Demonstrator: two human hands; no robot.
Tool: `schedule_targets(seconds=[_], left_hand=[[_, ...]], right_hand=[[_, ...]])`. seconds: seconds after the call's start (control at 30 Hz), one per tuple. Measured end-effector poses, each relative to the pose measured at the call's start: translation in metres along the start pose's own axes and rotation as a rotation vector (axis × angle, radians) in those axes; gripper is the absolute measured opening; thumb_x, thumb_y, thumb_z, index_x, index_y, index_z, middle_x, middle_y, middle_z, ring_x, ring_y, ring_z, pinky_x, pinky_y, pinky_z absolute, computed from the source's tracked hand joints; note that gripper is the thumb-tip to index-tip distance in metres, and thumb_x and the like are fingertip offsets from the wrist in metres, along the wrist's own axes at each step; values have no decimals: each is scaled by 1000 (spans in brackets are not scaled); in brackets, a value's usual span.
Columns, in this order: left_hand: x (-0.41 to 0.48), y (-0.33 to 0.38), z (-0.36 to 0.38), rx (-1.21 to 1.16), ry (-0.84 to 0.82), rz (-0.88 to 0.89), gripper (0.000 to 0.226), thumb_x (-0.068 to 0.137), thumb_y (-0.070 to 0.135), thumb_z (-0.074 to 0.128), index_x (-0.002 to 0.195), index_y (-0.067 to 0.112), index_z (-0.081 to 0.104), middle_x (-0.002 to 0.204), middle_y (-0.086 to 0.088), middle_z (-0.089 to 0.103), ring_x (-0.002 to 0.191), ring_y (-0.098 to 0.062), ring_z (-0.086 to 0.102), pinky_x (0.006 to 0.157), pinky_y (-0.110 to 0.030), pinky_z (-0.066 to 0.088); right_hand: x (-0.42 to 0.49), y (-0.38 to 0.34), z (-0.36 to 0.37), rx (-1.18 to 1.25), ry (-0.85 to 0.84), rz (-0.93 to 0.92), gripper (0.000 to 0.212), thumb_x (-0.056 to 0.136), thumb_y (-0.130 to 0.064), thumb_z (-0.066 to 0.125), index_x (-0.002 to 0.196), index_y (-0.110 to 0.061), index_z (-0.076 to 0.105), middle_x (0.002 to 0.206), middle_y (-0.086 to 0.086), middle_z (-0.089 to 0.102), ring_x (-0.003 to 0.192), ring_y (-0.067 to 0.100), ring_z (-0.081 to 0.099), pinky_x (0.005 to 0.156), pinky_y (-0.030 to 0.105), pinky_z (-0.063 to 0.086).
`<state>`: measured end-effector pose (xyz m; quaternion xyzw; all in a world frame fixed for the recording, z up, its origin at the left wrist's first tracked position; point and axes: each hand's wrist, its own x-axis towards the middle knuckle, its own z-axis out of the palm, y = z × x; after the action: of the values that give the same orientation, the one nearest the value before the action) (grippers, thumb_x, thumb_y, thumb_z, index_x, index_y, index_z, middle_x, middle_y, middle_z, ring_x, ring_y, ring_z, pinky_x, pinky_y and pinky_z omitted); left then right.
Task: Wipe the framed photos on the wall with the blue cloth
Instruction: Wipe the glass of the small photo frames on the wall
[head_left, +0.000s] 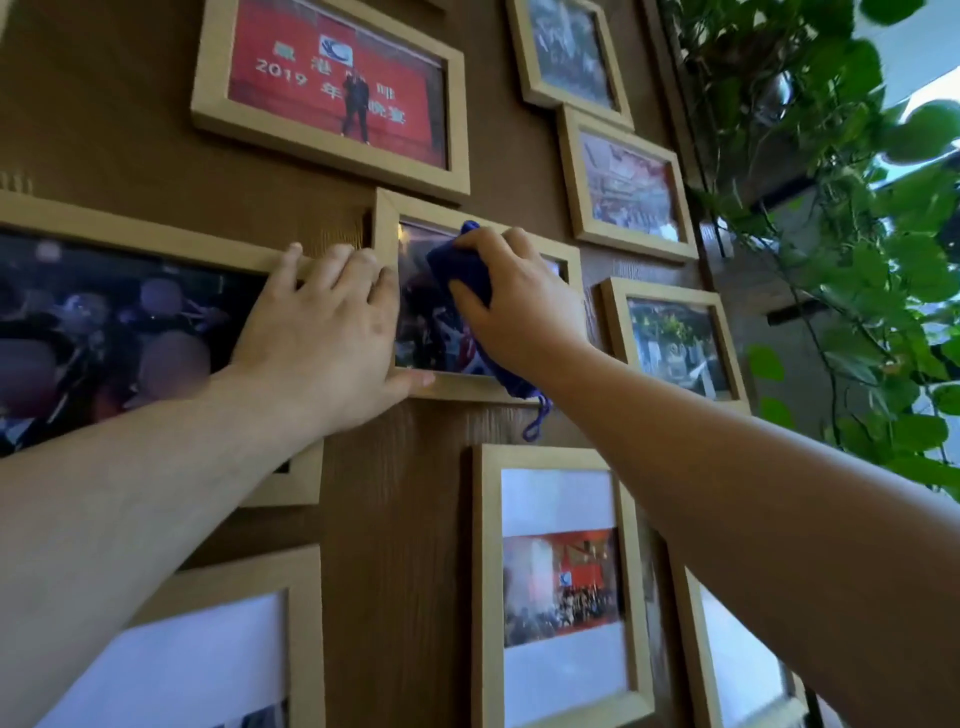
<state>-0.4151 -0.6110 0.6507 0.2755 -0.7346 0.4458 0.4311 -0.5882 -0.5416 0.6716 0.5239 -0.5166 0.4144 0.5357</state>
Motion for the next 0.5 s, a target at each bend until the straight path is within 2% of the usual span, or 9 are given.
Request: schedule_targets(seconds=[0.13,0.3,0.37,0.4,0.5], left_hand=[[2,-3,10,54,-35,-21,104,74,82,27,147,9,18,157,-13,21,145,-29,11,117,-57,11],[0,-4,16,55,-15,-6,101,75,80,29,146,9,23,155,-11,25,145,-28,12,116,-59,10],[-1,-4,16,40,-12,5,100,75,79,31,146,9,21,155,-11,25,145,-28,11,116,-60,9],[0,-4,16,36,-11,8,101,75,79,32,146,9,20,155,-12,25,145,-28,12,116,-60,10],[1,-2,16,33,-9,0,103,74,80,35,146,8,19,155,-12,25,145,-28,12,116,-60,11]], right_hand=[[19,-16,17,-18,13,-29,38,92,-39,51,128,-29,42,118,0,49,90,16,52,64,35,52],[20,-1,21,-82,-6,-56,39,92,-41,51,128,-30,43,117,1,49,89,16,52,64,35,51],[17,16,15,-129,-12,-5,39,92,-41,51,128,-31,43,116,0,48,85,15,49,58,28,44],[14,27,11,-163,-10,41,38,92,-42,50,127,-31,43,115,0,48,84,16,50,57,29,43],[5,59,1,-266,2,201,36,91,-42,50,125,-30,44,116,4,50,87,24,56,65,41,52]])
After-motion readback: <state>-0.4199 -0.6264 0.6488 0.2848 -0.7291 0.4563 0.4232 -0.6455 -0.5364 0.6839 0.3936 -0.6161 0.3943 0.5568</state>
